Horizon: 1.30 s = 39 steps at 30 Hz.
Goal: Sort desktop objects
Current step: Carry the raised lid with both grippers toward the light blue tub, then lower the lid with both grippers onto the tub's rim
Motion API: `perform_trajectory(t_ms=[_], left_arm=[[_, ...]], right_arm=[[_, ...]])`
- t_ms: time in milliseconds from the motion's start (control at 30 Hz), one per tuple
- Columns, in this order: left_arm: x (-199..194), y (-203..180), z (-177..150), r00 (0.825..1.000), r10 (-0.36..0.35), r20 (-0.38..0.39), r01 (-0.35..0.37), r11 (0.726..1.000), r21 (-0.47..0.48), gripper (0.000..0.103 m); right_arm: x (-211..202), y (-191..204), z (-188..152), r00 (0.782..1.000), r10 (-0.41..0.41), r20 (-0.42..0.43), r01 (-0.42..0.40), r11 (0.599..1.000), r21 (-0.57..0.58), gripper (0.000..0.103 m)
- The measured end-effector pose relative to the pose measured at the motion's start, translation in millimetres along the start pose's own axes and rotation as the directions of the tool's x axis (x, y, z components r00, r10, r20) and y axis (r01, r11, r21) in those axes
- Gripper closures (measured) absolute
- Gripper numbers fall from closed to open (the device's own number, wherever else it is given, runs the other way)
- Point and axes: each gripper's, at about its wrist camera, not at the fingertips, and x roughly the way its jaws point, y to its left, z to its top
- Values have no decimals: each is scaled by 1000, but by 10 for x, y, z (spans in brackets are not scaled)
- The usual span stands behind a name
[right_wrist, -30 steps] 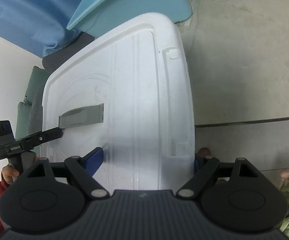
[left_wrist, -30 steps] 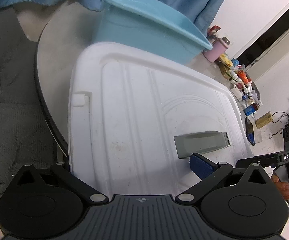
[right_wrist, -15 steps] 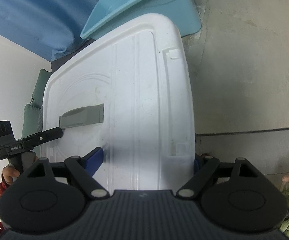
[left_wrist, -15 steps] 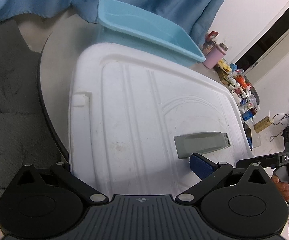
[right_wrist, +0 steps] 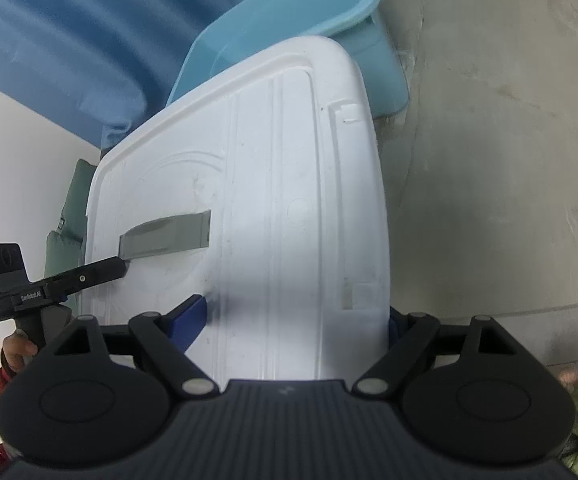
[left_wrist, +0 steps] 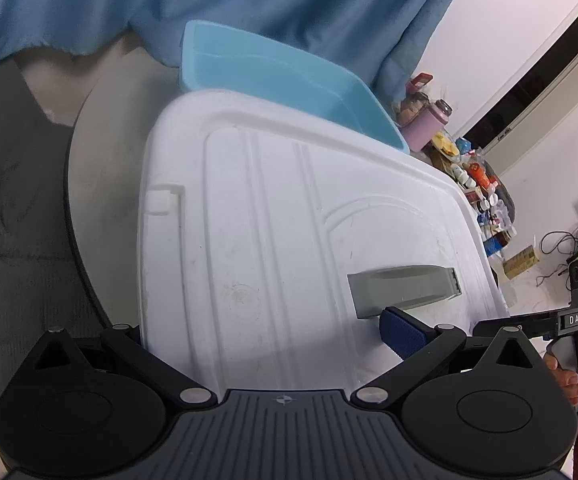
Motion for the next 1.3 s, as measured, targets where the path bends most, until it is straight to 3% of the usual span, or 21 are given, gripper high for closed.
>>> perform_trajectory(t_ms=[333, 1300], left_arm=[[107, 148, 339, 1000, -1, -8, 1, 1000, 3, 0], [254, 174, 720, 1000, -12, 12, 12, 1000, -3, 0]], right_arm=[[174, 76, 270, 1000, -4, 8, 4, 1000, 10, 18], [108, 67, 376, 1000, -16, 27, 17, 1000, -2, 18]])
